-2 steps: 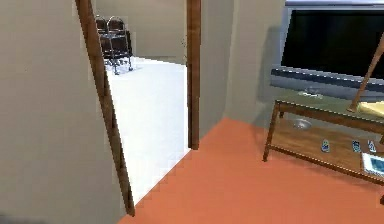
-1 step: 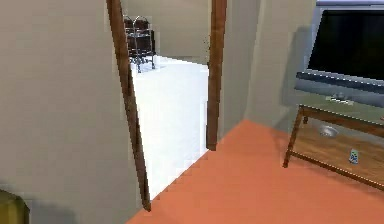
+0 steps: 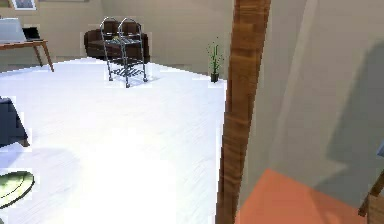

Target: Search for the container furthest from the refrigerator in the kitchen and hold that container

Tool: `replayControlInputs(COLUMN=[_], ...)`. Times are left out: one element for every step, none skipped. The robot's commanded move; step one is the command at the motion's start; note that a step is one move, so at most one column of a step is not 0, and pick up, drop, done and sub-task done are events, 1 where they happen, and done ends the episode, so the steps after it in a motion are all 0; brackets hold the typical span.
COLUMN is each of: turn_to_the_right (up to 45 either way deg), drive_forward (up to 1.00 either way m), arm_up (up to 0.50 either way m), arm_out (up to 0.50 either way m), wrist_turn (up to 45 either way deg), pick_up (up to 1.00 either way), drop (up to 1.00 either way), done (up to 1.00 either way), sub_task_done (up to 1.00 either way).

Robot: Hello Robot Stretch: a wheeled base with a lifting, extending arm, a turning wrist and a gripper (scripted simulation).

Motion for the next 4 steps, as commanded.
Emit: replayControlInputs(turn_to_the_right=[-6.0,0.0,-36.0,0.0], drive_forward=[0.00,0.50,0.00,1.00], arm_up=[0.00,0.00,0.00,0.00], arm_out=[0.00,0.00,0.00,0.00], wrist_turn=[0.0,0.0,0.0,0.0], pick_up=[0.00,0.00,0.00,0.00], drop=[0.00,0.00,0.00,0.00], done=[0.00,0.00,0.00,0.00], sub_task_done=[0.00,0.00,0.00,0.00])
